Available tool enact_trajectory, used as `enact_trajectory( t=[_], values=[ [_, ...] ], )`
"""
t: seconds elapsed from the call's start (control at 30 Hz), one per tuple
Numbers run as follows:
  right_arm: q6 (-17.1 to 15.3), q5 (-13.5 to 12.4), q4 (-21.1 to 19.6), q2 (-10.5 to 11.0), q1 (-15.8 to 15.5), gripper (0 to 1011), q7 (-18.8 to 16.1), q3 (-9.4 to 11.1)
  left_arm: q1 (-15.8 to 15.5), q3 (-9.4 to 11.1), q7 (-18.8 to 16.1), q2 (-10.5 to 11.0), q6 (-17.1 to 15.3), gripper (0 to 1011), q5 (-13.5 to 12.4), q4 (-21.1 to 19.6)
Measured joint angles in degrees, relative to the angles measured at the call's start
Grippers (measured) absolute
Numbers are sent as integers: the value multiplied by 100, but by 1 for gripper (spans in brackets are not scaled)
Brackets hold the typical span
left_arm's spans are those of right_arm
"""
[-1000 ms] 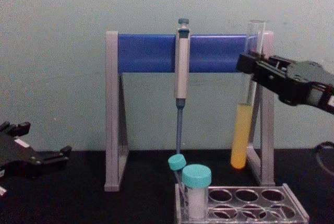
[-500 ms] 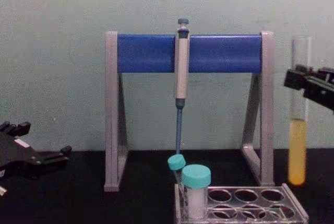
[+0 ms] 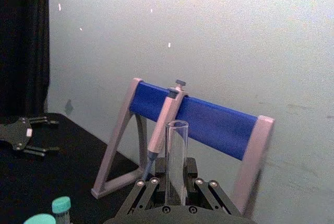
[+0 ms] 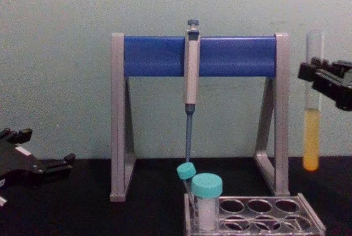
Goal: Pick up the test tube from the test tube rack, shake it, then place it back into the test tube rack.
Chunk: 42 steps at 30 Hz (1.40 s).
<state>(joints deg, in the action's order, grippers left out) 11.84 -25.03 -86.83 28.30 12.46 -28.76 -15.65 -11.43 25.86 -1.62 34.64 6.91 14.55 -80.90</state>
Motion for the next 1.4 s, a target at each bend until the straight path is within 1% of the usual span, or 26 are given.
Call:
enact_trajectory(
  t=[0.07, 0.1, 0.17, 0.27, 0.3, 0.37, 0.43, 0.47, 0.5, 0.6, 0.67, 0.73, 0.77, 0.8, 0.83, 0.9, 0.93, 0.97, 1.0, 1.03, 1.07, 1.13, 1.3, 1.4],
  values=[
    [16, -15, 96, -72, 75, 221, -71, -31, 0, 0, 0, 0, 0, 1001, 0, 0],
    [32, -54, 201, -142, 155, 221, -142, -64, 0, 0, 0, 0, 0, 1001, 0, 0],
    [48, -114, 298, -211, 227, 221, -245, -100, 0, 0, 0, 0, 0, 1001, 0, 0],
    [76, -227, 448, -314, 356, 221, -423, -173, 0, 0, 0, 0, 0, 1001, 0, 0],
    [89, -308, 507, -357, 404, 221, -535, -213, 0, 0, 0, 0, 0, 1001, 0, 0],
    [94, -398, 545, -387, 443, 220, -653, -250, 0, 0, 0, 0, 0, 1001, 0, 0],
    [88, -558, 578, -413, 474, 221, -825, -303, 0, 0, 0, 0, 0, 1001, 0, 0],
    [78, -619, 583, -414, 479, 221, -887, -319, 0, 0, 0, 0, 0, 1001, 0, 0],
    [48, -751, 583, -411, 482, 220, -1009, -348, 0, 0, 0, 0, 0, 1001, 0, 0],
    [-20, -946, 550, -375, 465, 221, -1176, -376, 0, 0, 0, 0, 0, 1001, 0, 0],
    [-93, -1125, 476, -309, 404, 220, -1310, -392, 0, 0, 0, 0, 0, 1001, 0, 0],
    [-141, -1227, 411, -251, 354, 221, -1386, -394, 0, 0, 0, 0, 0, 1001, 0, 0],
    [-204, -1344, 324, -167, 282, 220, -1461, -394, 0, 0, 0, 0, 0, 1001, 0, 0],
    [-228, -1380, 293, -130, 249, 220, -1487, -393, 0, 0, 0, 0, 0, 1002, 0, 0],
    [-279, -1470, 210, -45, 173, 221, -1531, -382, 0, 0, 0, 0, 0, 1001, 0, 0],
    [-318, -1520, 121, 50, 96, 221, -1542, -366, 0, 0, 0, 0, 0, 1001, 0, 0],
    [-355, -1561, 12, 179, -13, 220, -1536, -332, 0, 0, 0, 0, 0, 1001, 0, 0],
    [-368, -1571, -41, 234, -58, 221, -1518, -317, 0, 0, 0, 0, 0, 1002, 0, 0],
    [-377, -1575, -85, 284, -98, 221, -1498, -298, 0, 0, 0, 0, 0, 1001, 0, 0],
    [-391, -1577, -179, 393, -184, 220, -1431, -257, 0, 0, 0, 0, 0, 1001, 0, 0],
    [-391, -1577, -179, 393, -184, 221, -1431, -257, 0, 0, 0, 0, 0, 1001, 0, 0],
    [-396, -1558, -338, 603, -341, 220, -1265, -172, 0, 0, 0, 0, 0, 1001, 0, 0],
    [-348, -1380, -421, 757, -446, 221, -951, -60, 0, 0, 0, 0, 0, 1001, 0, 0],
    [-249, -1120, -380, 773, -418, 220, -689, -12, 0, 0, 0, 0, 0, 1001, 0, 0]
  ],
)
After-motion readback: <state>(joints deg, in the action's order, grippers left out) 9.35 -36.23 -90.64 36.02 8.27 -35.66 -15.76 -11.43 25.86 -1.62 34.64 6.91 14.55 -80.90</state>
